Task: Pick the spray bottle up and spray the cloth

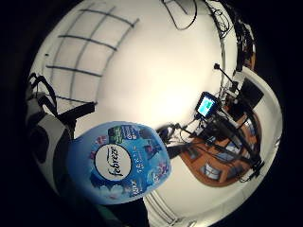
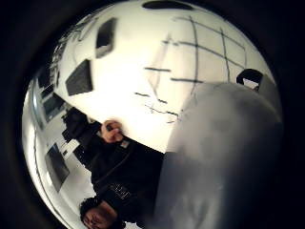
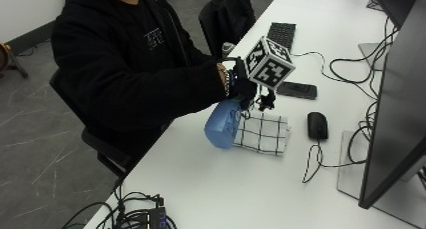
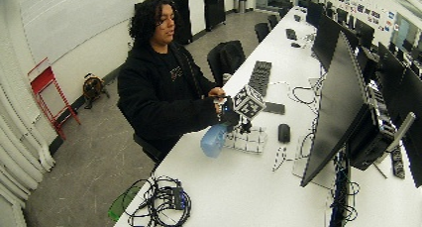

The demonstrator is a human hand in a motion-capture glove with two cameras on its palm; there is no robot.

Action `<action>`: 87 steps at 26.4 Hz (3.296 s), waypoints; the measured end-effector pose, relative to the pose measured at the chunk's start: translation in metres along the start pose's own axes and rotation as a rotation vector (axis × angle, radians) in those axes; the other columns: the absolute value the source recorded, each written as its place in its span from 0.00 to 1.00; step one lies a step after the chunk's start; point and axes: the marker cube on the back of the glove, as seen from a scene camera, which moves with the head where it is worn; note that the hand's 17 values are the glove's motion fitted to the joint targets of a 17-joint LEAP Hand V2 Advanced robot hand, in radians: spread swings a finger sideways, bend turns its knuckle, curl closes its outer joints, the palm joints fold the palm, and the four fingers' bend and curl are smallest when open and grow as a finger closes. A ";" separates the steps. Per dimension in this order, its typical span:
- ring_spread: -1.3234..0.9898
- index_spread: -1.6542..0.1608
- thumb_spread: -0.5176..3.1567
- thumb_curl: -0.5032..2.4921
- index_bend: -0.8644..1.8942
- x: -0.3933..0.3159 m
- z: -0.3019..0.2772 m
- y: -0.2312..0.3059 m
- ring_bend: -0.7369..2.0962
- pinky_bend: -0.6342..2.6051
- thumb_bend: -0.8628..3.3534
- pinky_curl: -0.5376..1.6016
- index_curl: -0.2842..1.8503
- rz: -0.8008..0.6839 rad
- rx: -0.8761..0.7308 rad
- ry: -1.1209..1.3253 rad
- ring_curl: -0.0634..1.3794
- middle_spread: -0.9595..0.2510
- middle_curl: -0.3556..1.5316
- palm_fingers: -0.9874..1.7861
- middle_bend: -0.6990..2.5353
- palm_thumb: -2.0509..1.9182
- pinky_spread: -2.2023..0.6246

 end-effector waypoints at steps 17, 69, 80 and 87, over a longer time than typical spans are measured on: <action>0.48 0.76 0.25 0.43 0.40 -0.123 -0.087 -0.067 0.53 0.34 0.20 0.44 0.40 -0.417 0.600 -0.628 0.38 0.62 0.48 0.86 0.42 0.75 0.66; 0.48 0.75 0.26 0.43 0.39 -0.055 -0.061 -0.182 0.54 0.34 0.20 0.44 0.41 -0.185 1.045 -1.168 0.38 0.62 0.48 0.86 0.43 0.75 0.66; 0.49 0.74 0.31 0.41 0.33 -0.019 -0.036 -0.148 0.49 0.36 0.19 0.44 0.36 -0.104 0.841 -0.770 0.34 0.63 0.45 0.74 0.38 0.72 0.70; 0.49 0.72 0.37 0.37 0.33 -0.004 -0.005 -0.089 0.47 0.36 0.18 0.45 0.32 -0.049 0.634 -0.385 0.33 0.65 0.42 0.65 0.34 0.68 0.74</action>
